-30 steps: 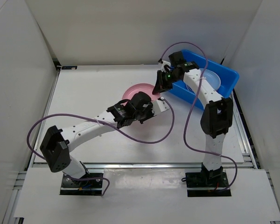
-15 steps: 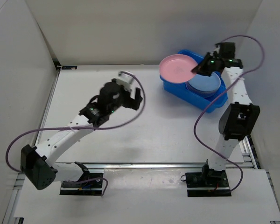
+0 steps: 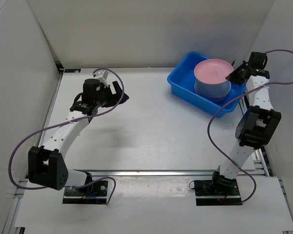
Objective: Place the plates into the plastic bin on the countertop
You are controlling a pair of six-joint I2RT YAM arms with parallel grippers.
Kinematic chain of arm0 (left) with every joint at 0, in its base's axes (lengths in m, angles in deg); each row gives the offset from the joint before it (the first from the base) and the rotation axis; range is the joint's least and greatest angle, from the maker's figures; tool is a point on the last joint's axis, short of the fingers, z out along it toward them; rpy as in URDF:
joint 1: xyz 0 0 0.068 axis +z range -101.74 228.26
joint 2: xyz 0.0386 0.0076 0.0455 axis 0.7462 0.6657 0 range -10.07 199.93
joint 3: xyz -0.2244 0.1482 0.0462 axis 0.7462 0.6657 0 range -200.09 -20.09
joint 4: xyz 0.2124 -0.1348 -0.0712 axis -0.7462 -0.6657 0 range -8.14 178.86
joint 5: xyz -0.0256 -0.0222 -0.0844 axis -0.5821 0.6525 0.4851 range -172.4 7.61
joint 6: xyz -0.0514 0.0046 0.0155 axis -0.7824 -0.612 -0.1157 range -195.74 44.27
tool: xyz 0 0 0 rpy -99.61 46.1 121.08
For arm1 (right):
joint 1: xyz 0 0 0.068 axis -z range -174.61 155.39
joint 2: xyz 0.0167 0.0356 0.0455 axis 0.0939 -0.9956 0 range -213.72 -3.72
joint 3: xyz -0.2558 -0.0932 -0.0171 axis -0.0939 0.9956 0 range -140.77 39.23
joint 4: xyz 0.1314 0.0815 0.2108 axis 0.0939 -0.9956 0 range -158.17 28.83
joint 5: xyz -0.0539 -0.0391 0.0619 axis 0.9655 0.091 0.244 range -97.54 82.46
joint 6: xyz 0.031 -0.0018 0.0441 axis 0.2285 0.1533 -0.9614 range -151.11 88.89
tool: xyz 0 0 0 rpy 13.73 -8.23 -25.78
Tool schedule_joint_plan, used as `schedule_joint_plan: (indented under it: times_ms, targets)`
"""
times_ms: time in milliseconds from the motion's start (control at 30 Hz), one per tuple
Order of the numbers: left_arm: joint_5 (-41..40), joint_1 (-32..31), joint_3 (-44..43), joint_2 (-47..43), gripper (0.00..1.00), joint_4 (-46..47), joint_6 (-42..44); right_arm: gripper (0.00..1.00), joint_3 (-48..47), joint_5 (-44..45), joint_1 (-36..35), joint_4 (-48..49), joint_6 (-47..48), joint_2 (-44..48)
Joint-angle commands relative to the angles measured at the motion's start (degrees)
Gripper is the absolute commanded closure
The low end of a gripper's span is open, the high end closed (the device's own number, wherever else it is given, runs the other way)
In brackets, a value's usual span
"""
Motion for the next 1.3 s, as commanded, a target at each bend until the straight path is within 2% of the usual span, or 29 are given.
schedule_joint_plan:
  times_ms: [0, 133, 200, 267, 300, 400, 500, 533, 633, 800, 833, 933, 1000, 1033, 1067, 1200, 1267]
  targets:
    - [-0.32, 1.90, -0.68, -2.43, 0.01, -1.12, 0.74, 0.96, -0.64, 2.04, 0.27, 5.07, -0.23, -2.27]
    - [-1.74, 2.87, -0.16, -3.49, 0.01, -1.29, 1.80, 0.94, -1.51, 3.35, 0.35, 6.14, 1.36, -5.26]
    - [-1.91, 3.49, -0.33, -4.01, 0.01, -1.82, 1.97, 0.84, -3.17, 3.27, 0.44, 5.43, 1.88, -6.31]
    - [-1.91, 3.75, -0.51, -4.37, 0.01, -2.00, 2.32, 0.81, -2.92, 3.18, 0.44, 5.96, 2.41, -7.37]
    - [-1.91, 3.75, -0.51, -4.89, 0.01, -2.00, 2.76, 0.72, -3.09, 2.74, 0.44, 6.83, 2.59, -7.72]
    - [-2.26, 3.75, -0.68, -5.60, 0.01, -2.00, 3.38, 0.64, -4.59, 3.17, 0.62, 5.09, 2.94, -8.08]
    - [-2.61, 3.84, -0.95, -6.30, 0.01, -2.35, 3.82, 0.33, -5.20, 5.19, 0.97, 4.39, 2.94, -7.55]
    - [-2.79, 3.84, -1.03, -6.65, 0.01, -2.70, 3.99, 0.17, -5.55, 5.11, 1.23, 4.38, 3.29, -6.68]
    - [-3.93, 3.76, -1.39, -7.35, 0.01, -4.10, 4.61, 0.01, -6.61, 6.25, 1.76, 2.98, 4.52, -5.27]
    - [-7.71, 3.84, -1.39, -10.34, 0.01, -6.21, 4.44, 0.01, -6.44, 7.66, 2.64, 0.34, 5.93, 1.40]
    - [-8.23, 3.84, -1.39, -10.87, 0.01, -7.09, 4.44, 0.01, -6.09, 10.18, 2.46, -0.53, 6.45, 2.89]
    - [-12.44, 3.84, -1.12, -12.63, 0.01, -10.24, 2.95, 0.01, -2.14, 10.91, 2.64, -1.77, 7.51, 10.18]
    - [-13.86, 3.76, -0.69, -14.38, 0.01, -12.18, 2.16, 0.01, 4.35, 9.17, 2.73, -2.30, 7.51, 17.56]
    - [-17.61, 3.84, -0.51, -15.09, 0.01, -13.93, 1.89, 0.01, 7.16, 9.07, 2.55, -2.48, 7.16, 20.37]
    - [-18.43, 3.84, 0.36, -16.48, 0.01, -14.65, 1.97, 0.01, 13.71, 5.41, 1.77, -1.78, 6.47, 26.14]
    - [-22.82, 3.93, 2.13, -20.70, 0.01, -18.16, 1.27, 0.01, 29.55, 7.74, -2.72, 2.26, 5.41, 40.39]
    - [-25.02, 3.93, 2.22, -21.94, 0.01, -20.62, 1.01, 0.01, 32.75, 10.90, -3.42, 1.40, 5.05, 44.28]
